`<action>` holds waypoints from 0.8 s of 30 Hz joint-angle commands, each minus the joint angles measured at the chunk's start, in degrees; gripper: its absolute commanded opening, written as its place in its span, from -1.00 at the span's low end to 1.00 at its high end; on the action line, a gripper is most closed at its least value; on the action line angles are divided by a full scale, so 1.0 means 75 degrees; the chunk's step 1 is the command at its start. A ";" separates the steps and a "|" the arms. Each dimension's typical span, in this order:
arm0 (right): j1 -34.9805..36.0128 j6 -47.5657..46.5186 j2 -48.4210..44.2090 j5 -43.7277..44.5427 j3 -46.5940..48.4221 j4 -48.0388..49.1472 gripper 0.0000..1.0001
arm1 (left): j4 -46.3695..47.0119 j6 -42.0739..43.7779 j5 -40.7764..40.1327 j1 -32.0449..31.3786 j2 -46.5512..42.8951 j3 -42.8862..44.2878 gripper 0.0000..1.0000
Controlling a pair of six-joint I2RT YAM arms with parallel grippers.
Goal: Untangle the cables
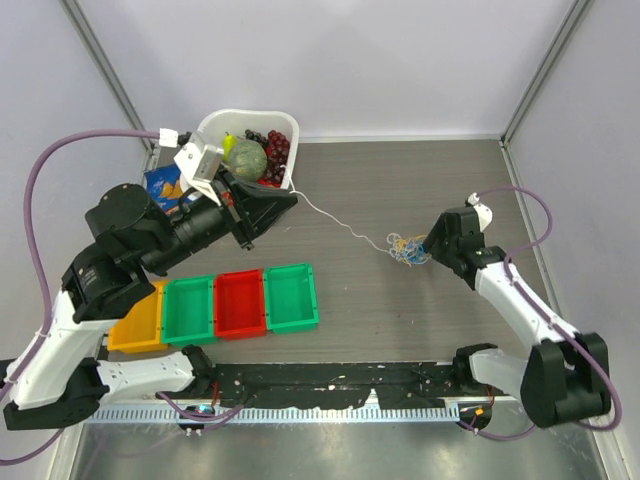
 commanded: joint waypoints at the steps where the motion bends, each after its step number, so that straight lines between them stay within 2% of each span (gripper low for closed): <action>1: 0.0536 -0.0769 -0.1040 -0.0881 0.0465 -0.0408 0.26 | 0.0696 0.0061 0.0429 -0.0026 0.0261 0.0209 -1.00; 6: 0.1405 -0.0945 -0.0819 0.0159 0.1179 -0.1157 0.26 | 0.0861 -0.0127 0.0523 -0.0026 0.0390 0.0209 -1.00; 8: 0.1394 -0.0922 -0.0678 -0.0283 0.1192 -0.0961 0.31 | 0.0849 -0.0209 0.0488 -0.0026 0.0402 0.0163 -1.00; 10: 0.1464 -0.0875 -0.0445 -0.1395 0.1157 -0.0679 0.28 | 0.0849 -0.0337 0.0441 -0.0026 0.0309 0.0022 -1.00; 14: 0.2165 -0.0863 -0.0478 -0.1467 0.0842 -0.0316 0.25 | 0.1246 -0.0677 0.0348 -0.0026 -0.0019 -0.0668 -1.00; 18: 0.2693 -0.0817 -0.0736 -0.3537 0.0010 0.0958 0.25 | 0.1073 -0.0947 0.0230 -0.0015 0.0073 -0.0658 -1.00; 20: 0.3032 -0.0641 -0.0736 -0.3882 -0.0342 0.1582 0.24 | 0.1095 -0.0994 0.0359 -0.0026 0.0109 -0.0774 -1.00; 24: 0.3794 -0.0301 -0.1028 -0.3802 -0.0882 0.2579 0.12 | 0.1388 -0.1228 0.0254 -0.0026 0.0050 -0.1244 -1.00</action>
